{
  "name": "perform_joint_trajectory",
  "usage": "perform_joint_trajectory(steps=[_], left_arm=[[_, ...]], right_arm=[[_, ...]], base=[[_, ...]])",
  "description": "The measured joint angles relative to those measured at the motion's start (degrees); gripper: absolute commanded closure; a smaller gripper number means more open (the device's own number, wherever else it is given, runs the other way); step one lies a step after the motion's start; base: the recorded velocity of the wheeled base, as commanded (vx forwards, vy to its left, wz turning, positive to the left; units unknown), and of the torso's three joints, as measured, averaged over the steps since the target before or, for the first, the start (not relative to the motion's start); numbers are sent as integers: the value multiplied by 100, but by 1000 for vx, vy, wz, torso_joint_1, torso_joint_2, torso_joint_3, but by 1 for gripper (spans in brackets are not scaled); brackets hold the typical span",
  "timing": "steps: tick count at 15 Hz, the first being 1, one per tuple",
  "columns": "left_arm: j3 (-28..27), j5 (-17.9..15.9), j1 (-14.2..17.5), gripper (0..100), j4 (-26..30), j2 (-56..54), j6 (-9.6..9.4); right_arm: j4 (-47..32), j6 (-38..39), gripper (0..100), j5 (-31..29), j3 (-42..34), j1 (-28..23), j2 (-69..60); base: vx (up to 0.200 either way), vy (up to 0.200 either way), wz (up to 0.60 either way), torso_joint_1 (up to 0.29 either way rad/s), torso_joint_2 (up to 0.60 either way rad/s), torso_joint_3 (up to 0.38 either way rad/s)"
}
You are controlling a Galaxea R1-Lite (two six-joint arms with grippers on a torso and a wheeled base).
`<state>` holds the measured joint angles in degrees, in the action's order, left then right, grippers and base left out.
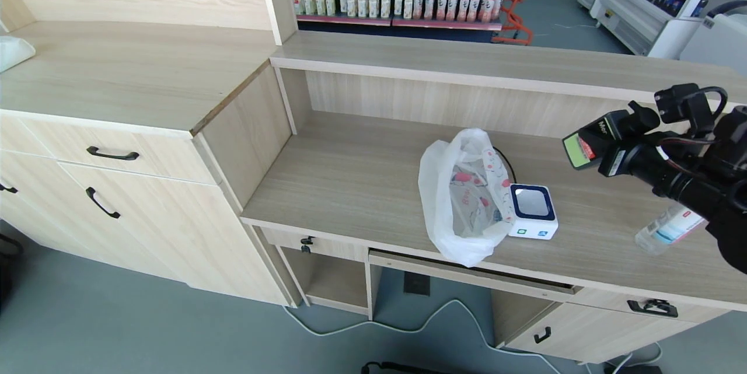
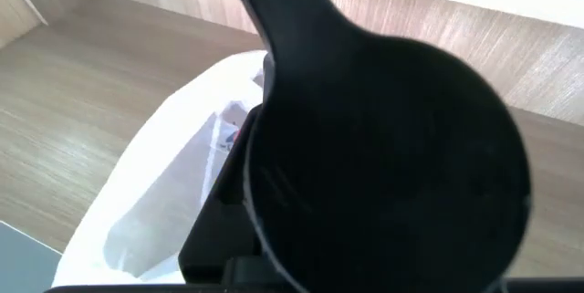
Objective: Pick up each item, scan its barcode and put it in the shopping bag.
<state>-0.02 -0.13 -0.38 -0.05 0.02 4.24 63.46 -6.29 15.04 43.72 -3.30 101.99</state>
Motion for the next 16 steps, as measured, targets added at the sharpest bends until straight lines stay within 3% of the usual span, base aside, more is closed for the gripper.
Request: perform_joint_trajectory(steps=[3,7,16], left_arm=[[-2,4,5,0,-5,0,2],[-2,6,-2,0,-2,0,5],[-5,6,0,0,-2,0,5]], right_arm=[[-232,46,100,-670,377,784,402],[-355,55,100,-1280,545,1303,929],[-290,200,100,-1646,523,1597,1576]], base=[[0,0,0,0,0,0],[0,0,0,0,0,0],[0,0,0,0,0,0]])
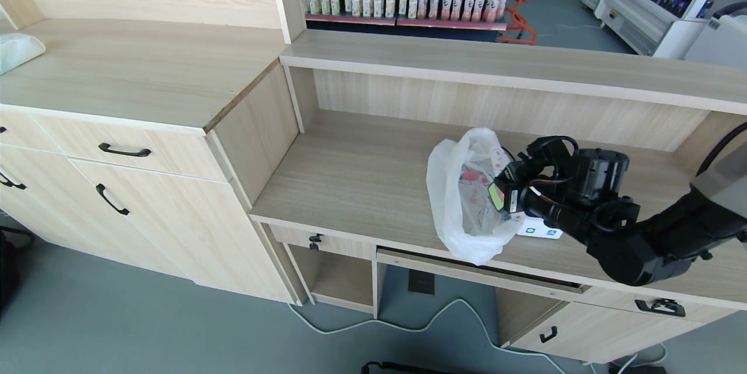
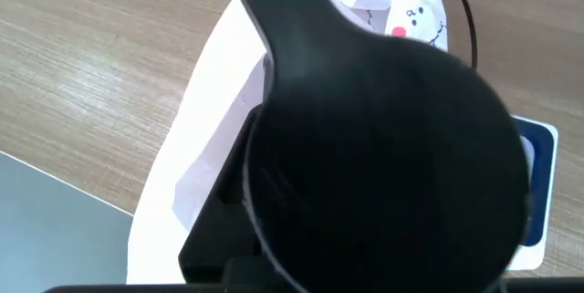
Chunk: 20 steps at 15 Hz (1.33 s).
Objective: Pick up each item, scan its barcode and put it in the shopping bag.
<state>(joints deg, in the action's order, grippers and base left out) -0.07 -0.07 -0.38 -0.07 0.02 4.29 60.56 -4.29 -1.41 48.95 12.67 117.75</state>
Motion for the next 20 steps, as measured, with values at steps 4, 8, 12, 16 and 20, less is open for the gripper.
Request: perform_joint_trajectory(steps=[4,8,12,16,20], left_arm=[[0,-2,5,0,0,0,0],[0,-2,5,0,0,0,0],[0,-2,2,0,0,0,0],[0,-2,2,0,2,0,0],[0,-2,2,0,0,0,0]], right_arm=[[151,132,100,-13,218,161,469],[395,126,100,-17,336,183,931],[591,112,100,-4,667,157,1356],[591,106,100,18,709,152,1602],[603,13,0,24,750,100,1801]], base=[[0,0,0,0,0,0],[0,0,0,0,0,0],[0,0,0,0,0,0],[0,0,0,0,0,0],[0,0,0,0,0,0]])
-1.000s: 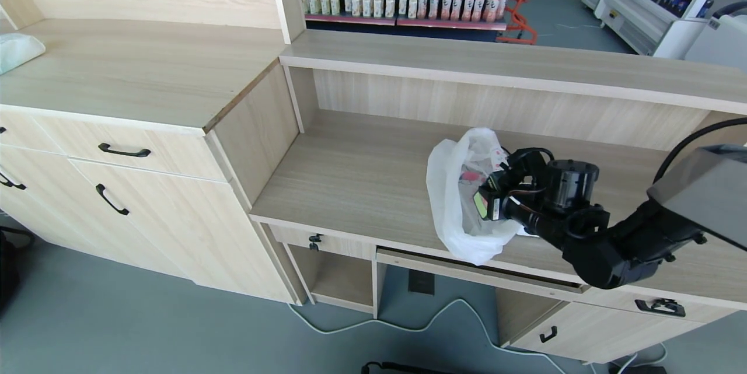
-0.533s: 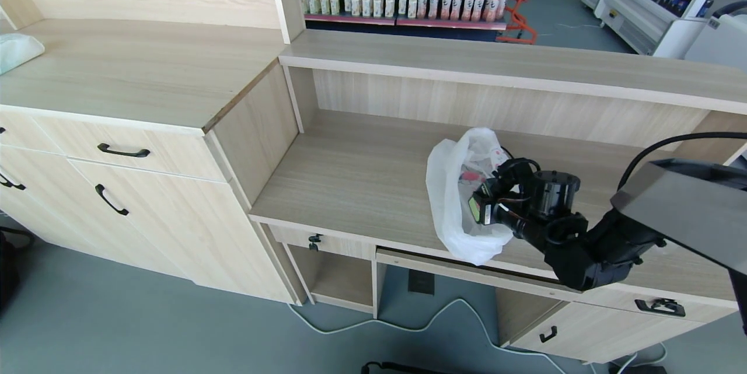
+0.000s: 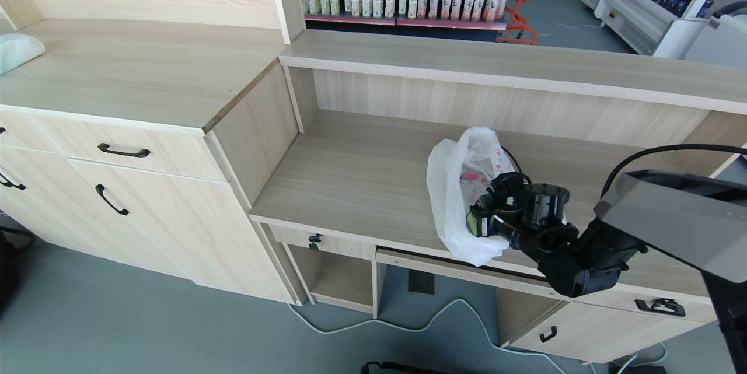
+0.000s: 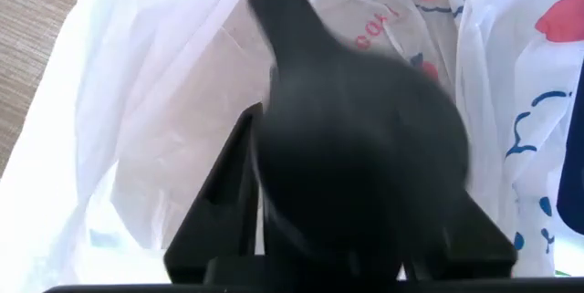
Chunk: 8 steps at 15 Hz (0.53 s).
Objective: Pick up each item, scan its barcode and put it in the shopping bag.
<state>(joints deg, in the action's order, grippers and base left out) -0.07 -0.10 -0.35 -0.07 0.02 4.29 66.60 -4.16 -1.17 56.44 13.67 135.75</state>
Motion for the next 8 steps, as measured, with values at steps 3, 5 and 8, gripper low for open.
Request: perform_joint_trajectory(steps=[3,5,8], left_arm=[[0,0,0,0,0,0,-2],[0,2,0,0,0,0,0],[0,0,0,0,0,0,0]], right_arm=[[-34,20,0,9,179,-41,22],[-91,-33,0,46,243,-91,-117],[-302,-402,0,122,-52,-267,-858]], base=[[0,0,0,0,0,0],[0,0,0,0,0,0],[0,0,0,0,0,0]])
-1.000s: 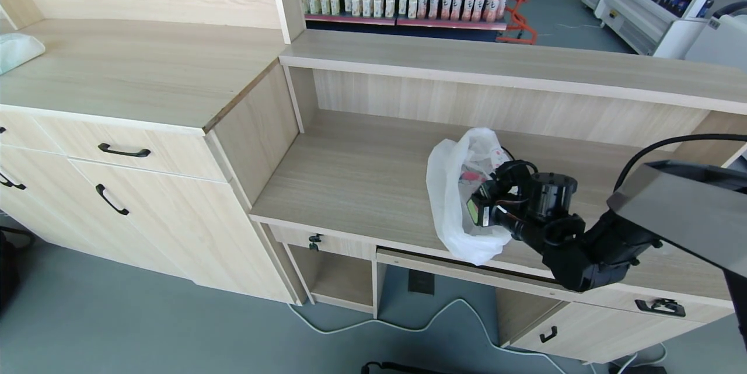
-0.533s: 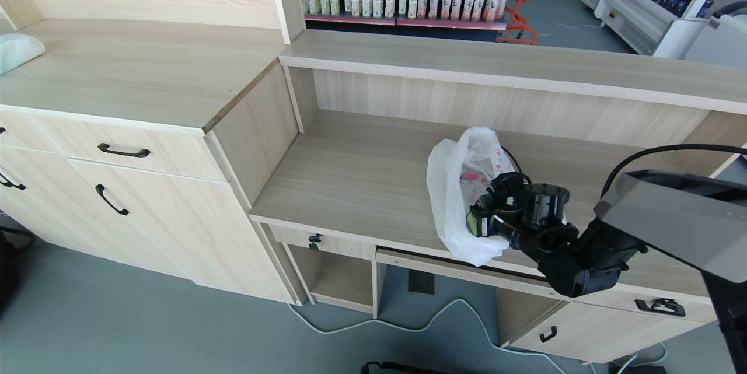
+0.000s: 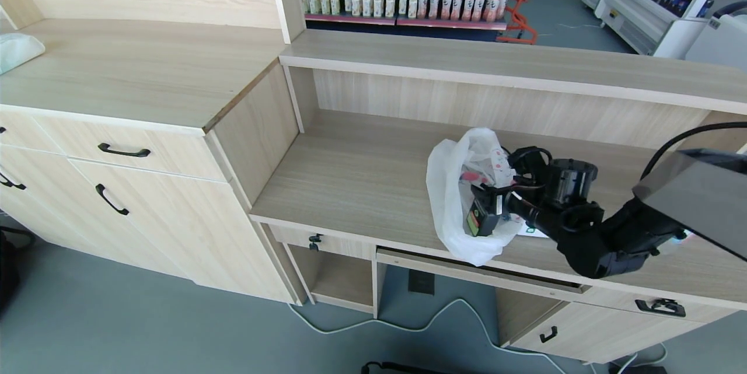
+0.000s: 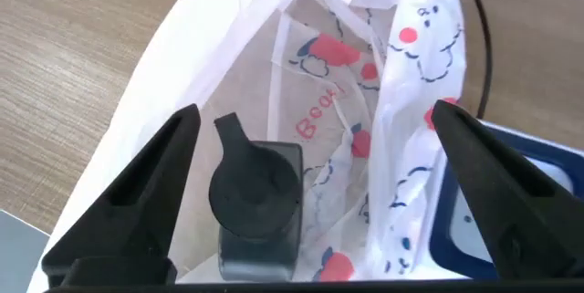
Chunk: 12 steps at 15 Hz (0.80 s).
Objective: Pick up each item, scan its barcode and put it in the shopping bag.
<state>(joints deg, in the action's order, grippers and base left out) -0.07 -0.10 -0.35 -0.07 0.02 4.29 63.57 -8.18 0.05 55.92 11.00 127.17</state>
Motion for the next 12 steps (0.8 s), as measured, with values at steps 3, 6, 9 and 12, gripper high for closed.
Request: perform_joint_trajectory(steps=[3,6,9,12], left_arm=[[0,0,0,0,0,0,0],[0,2,0,0,0,0,-2],[0,0,2,0,0,0,0],[0,0,-2,0,0,0,0]], right_arm=[[-148,-378,0,44,-1012,-369,-1137],[-196,-879,0,63,-1972,-1015,-2320],[-399,-1708,0,38,-2761,-2274,-3296],[-813,-2108,0,-89,-3109,-3740,-3977]], base=[[0,0,0,0,0,0],[0,0,0,0,0,0],[0,0,-600,4,5,-2],[0,0,0,-84,168,84]])
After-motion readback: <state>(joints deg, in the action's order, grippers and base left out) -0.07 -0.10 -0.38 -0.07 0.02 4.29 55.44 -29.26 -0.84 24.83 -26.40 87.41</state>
